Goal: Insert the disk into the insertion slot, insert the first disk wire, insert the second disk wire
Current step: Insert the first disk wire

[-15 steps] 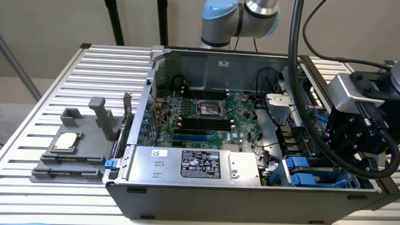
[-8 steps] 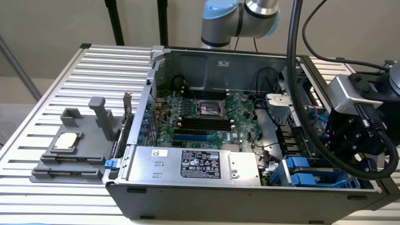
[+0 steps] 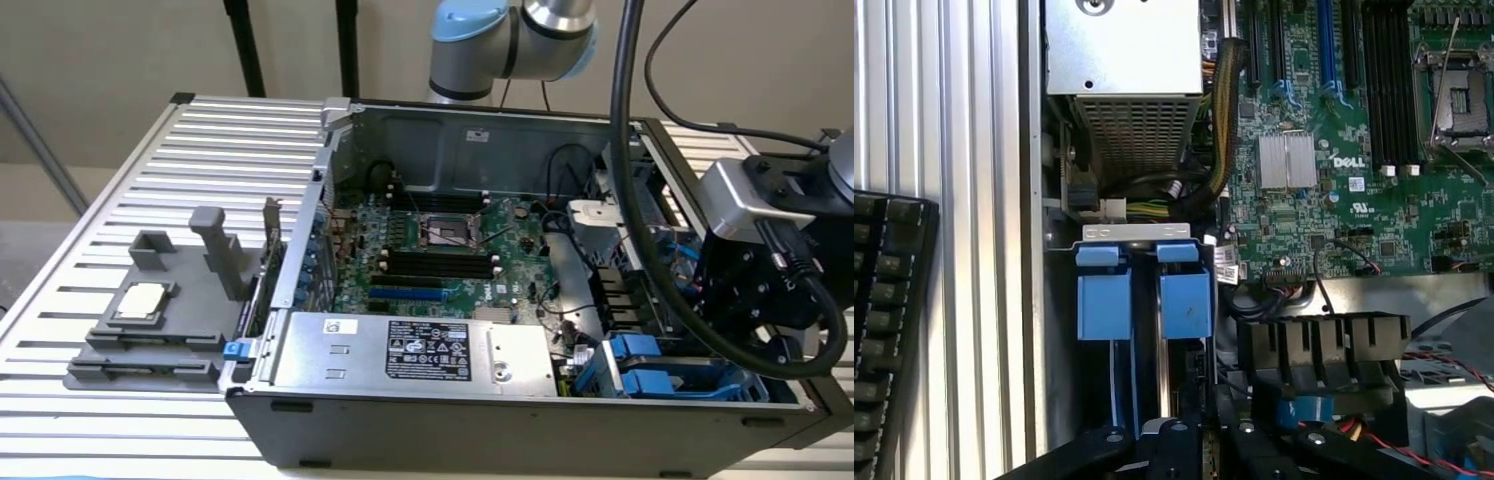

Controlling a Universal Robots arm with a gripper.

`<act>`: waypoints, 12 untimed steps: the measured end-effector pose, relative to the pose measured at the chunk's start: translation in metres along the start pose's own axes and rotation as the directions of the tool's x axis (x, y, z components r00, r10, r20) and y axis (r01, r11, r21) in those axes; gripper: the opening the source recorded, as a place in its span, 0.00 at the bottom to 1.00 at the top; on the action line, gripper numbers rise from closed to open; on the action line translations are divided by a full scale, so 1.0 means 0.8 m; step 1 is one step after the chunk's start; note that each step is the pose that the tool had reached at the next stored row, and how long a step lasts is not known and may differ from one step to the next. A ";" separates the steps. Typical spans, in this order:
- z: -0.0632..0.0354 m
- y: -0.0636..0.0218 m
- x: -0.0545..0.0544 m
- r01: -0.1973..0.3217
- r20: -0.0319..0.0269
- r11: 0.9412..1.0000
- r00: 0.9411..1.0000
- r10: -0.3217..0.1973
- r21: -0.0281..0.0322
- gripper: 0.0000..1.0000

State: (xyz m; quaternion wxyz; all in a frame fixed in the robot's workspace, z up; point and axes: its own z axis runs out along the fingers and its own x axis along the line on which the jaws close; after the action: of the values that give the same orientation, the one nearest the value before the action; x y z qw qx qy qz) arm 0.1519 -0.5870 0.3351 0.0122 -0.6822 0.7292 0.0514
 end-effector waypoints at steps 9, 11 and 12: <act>0.001 -0.002 -0.003 0.000 -0.003 1.000 1.000 0.000 0.000 0.16; 0.002 -0.002 -0.003 0.000 -0.004 1.000 1.000 0.000 0.000 0.16; 0.002 -0.002 -0.003 0.000 -0.005 1.000 1.000 0.000 0.000 0.16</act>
State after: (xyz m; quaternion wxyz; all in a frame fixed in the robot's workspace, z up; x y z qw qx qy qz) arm 0.1538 -0.5845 0.3337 0.0104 -0.6823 0.7293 0.0493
